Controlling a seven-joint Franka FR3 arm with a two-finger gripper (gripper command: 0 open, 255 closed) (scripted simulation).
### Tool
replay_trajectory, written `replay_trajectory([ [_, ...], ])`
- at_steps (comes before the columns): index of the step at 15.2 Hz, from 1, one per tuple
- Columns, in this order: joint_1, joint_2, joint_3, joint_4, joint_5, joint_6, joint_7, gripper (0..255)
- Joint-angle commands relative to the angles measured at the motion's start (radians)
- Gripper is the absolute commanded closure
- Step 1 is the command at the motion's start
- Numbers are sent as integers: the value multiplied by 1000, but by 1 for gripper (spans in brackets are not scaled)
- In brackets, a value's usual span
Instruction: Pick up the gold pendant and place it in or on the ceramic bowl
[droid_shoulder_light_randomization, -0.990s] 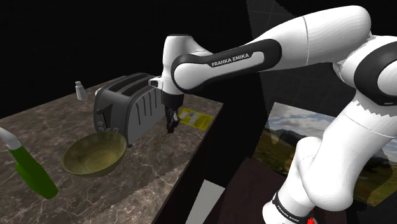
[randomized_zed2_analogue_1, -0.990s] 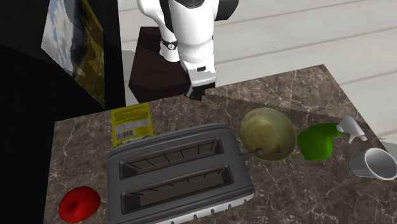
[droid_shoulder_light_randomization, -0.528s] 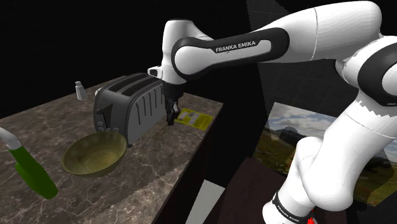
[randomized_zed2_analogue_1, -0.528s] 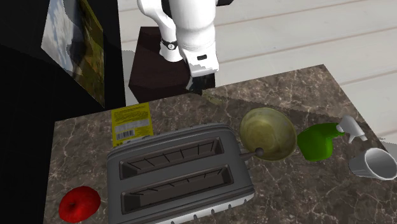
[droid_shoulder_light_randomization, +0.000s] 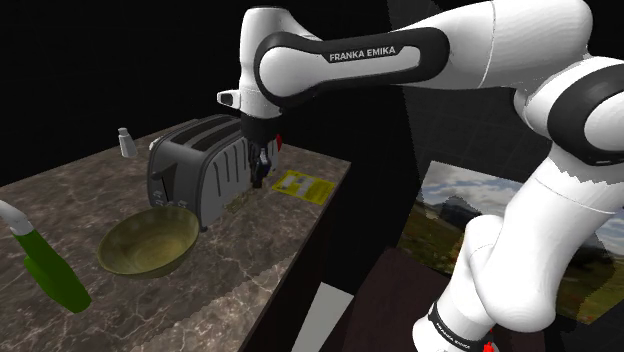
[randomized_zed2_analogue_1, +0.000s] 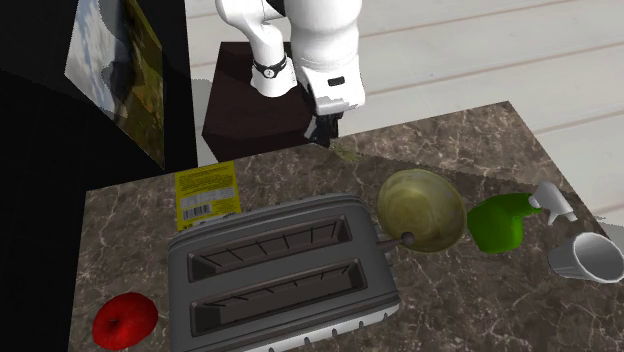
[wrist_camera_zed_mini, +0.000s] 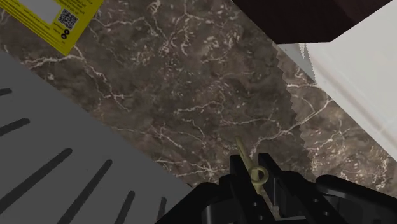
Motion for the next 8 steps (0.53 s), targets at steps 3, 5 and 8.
replay_trajectory([
  [3, 30, 122, 34, 154, -8, -29, 67, 255],
  [5, 46, 190, 48, 243, -16, -48, 99, 255],
  [8, 73, 301, 65, 394, -31, -88, 146, 255],
])
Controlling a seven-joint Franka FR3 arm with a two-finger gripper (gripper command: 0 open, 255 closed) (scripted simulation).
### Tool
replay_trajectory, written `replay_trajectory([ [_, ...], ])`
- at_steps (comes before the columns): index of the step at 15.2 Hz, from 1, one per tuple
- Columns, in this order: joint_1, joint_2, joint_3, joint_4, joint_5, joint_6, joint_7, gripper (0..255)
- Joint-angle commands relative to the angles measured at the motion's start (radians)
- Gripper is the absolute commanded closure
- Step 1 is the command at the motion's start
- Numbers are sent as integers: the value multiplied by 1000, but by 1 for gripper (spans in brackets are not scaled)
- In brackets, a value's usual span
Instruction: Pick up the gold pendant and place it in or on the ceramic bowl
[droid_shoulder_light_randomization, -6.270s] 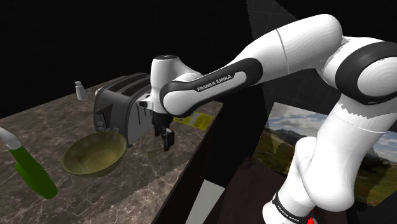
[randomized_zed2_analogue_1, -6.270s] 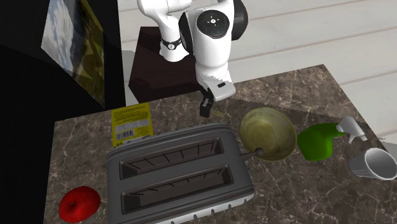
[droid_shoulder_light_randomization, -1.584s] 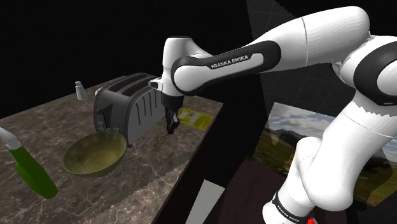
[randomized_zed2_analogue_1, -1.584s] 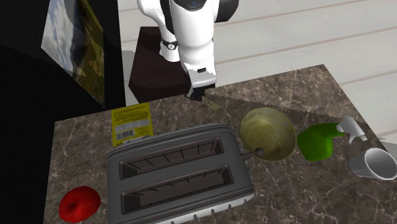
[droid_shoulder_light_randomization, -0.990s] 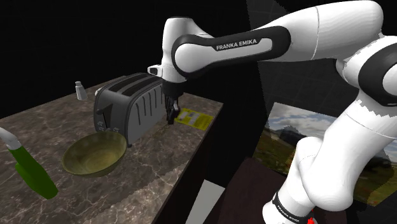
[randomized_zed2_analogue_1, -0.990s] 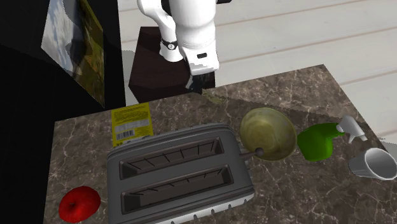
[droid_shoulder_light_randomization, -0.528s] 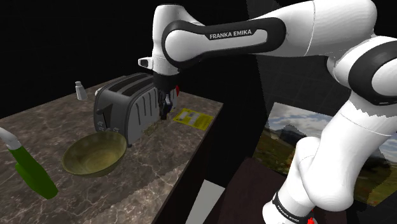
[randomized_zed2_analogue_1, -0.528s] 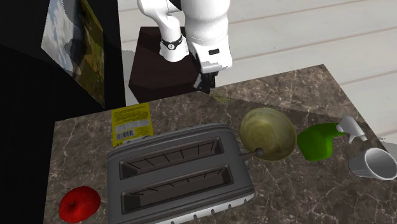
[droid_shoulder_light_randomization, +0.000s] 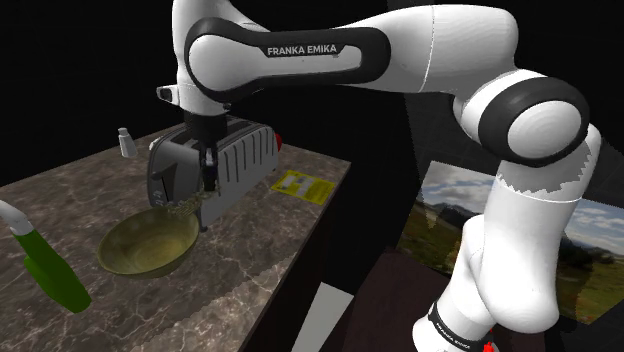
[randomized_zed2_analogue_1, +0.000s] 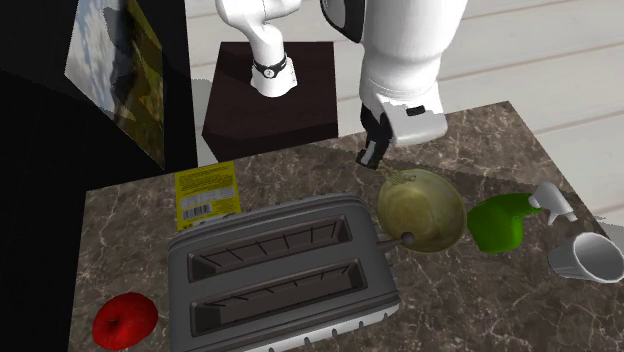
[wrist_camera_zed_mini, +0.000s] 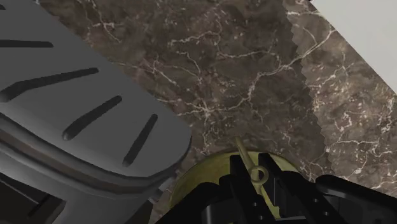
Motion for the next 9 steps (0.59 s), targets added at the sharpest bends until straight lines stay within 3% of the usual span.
replay_trajectory([
  [1, 22, 76, 13, 102, -11, -24, 36, 255],
  [5, 68, 259, 26, 376, -37, -114, 91, 255],
  [9, 70, 261, 25, 338, -37, -75, 92, 255],
])
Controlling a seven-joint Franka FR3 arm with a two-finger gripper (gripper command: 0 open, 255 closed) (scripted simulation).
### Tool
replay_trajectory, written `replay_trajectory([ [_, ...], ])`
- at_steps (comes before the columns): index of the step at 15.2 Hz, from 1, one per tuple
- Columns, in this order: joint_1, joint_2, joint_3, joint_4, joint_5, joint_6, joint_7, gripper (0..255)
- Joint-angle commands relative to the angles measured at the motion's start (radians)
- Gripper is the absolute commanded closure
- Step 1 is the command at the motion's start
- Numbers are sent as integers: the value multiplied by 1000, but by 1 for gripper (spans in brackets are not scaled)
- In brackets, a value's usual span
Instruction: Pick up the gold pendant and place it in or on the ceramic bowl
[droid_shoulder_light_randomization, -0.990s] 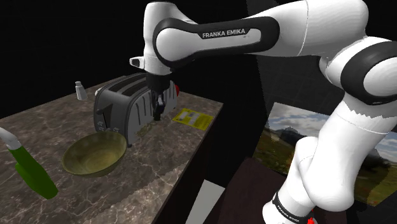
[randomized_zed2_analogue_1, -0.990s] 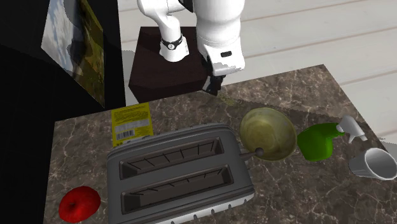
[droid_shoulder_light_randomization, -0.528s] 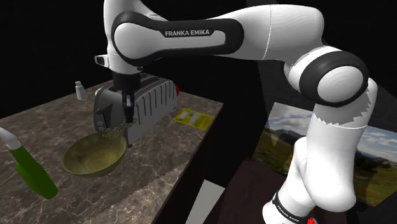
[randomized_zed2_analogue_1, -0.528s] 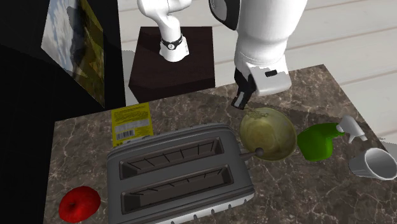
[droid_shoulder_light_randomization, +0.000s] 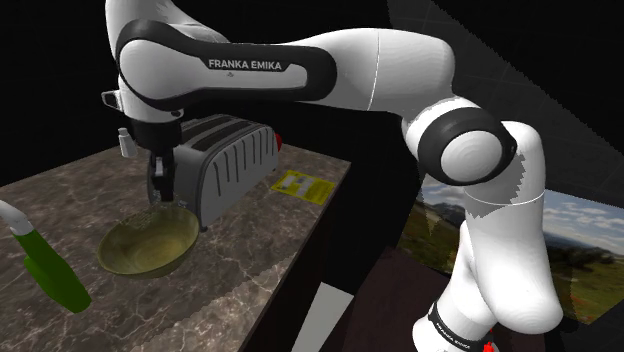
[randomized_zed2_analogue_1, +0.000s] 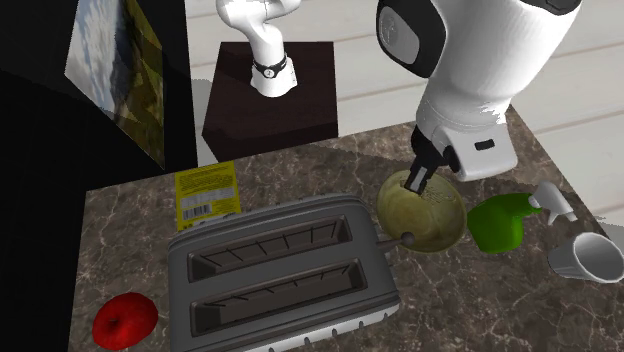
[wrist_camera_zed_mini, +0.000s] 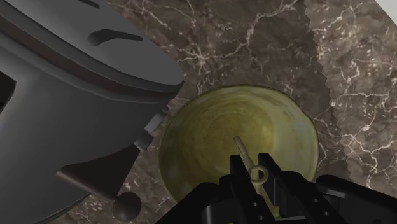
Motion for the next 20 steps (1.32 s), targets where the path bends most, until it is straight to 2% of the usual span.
replay_trajectory([
  [1, 1, -2, 0, -31, 0, 29, 2, 255],
  [12, -3, -11, -1, -194, 1, 183, -2, 255],
  [19, -3, -11, -1, -194, 1, 183, -2, 255],
  [20, -3, -11, -1, -194, 1, 183, -2, 0],
])
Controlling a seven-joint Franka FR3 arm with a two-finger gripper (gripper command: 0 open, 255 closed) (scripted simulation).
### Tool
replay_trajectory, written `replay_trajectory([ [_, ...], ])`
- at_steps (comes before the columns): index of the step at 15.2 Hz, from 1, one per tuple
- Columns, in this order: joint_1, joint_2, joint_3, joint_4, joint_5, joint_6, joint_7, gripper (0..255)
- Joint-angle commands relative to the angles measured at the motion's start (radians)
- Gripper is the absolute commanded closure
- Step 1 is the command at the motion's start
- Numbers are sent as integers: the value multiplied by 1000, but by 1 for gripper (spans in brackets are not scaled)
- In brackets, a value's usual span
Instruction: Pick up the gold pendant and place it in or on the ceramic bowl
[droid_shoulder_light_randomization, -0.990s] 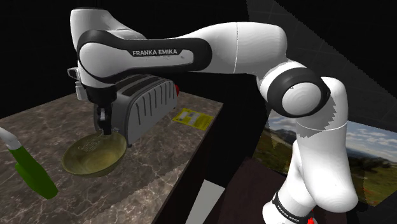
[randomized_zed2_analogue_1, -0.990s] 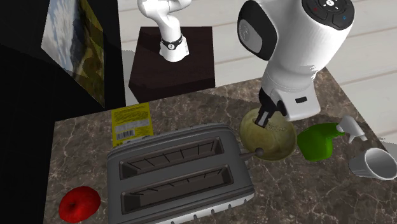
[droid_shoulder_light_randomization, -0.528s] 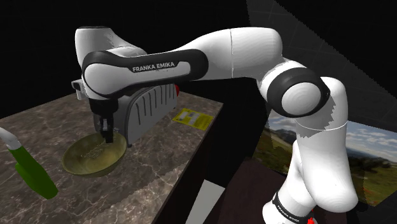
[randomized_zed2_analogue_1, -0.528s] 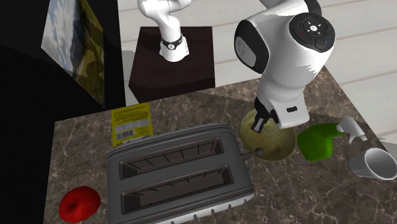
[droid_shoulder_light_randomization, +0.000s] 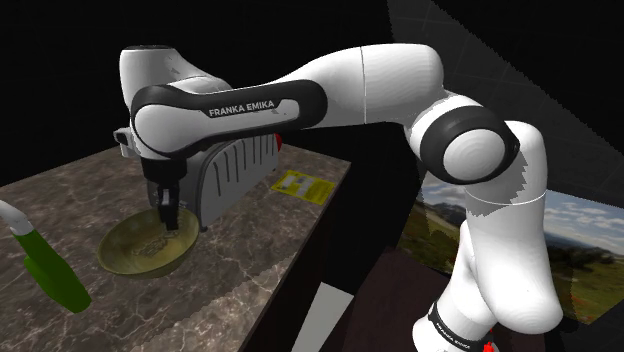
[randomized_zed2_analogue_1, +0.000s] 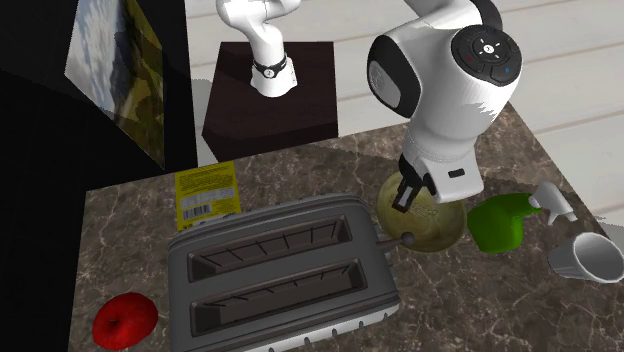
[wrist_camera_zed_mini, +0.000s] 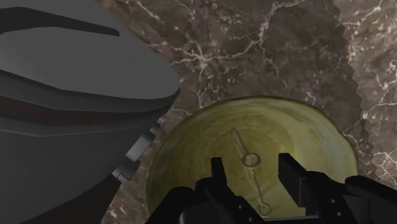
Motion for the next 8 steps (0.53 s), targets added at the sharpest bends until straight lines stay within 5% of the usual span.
replay_trajectory([
  [1, 0, 0, 0, 0, 0, 0, 0, 0],
  [5, 0, 0, 0, 0, 0, 0, 0, 0],
  [8, -1, -8, 0, 88, 1, -96, -1, 0],
])
